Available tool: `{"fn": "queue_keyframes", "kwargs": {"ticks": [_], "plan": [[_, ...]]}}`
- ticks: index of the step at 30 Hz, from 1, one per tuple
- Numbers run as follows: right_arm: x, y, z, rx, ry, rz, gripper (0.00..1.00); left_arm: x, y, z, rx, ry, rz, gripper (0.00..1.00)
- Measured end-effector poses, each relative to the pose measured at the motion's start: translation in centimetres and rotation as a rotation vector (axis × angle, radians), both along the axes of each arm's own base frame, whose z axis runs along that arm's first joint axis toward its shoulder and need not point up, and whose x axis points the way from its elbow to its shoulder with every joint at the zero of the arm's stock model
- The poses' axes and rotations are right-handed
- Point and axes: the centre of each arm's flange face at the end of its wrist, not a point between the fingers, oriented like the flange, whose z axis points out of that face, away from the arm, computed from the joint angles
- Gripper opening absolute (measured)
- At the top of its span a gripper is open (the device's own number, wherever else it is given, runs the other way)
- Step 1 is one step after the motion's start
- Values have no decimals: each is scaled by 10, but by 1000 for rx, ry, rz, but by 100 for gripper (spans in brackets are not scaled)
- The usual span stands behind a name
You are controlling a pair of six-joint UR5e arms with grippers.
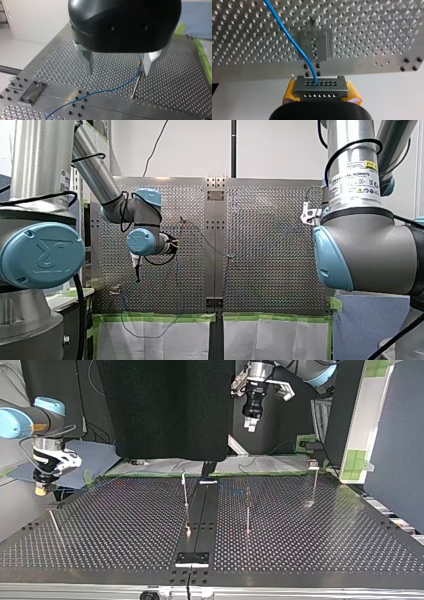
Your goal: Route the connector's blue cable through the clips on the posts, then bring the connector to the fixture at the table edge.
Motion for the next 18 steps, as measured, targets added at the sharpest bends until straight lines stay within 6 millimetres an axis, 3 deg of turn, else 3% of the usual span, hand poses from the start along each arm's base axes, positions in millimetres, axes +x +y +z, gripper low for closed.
{"fn": "queue_keyframes", "kwargs": {"ticks": [9, 18], "plan": [[2, -10, 4, -6, 5, 72, 0, 2, 3, -1, 21, 6, 10, 100], [-1, -23, -15, 35, 10, 136, 0, 3, 6, -2, 31, 17, 18, 100]]}}
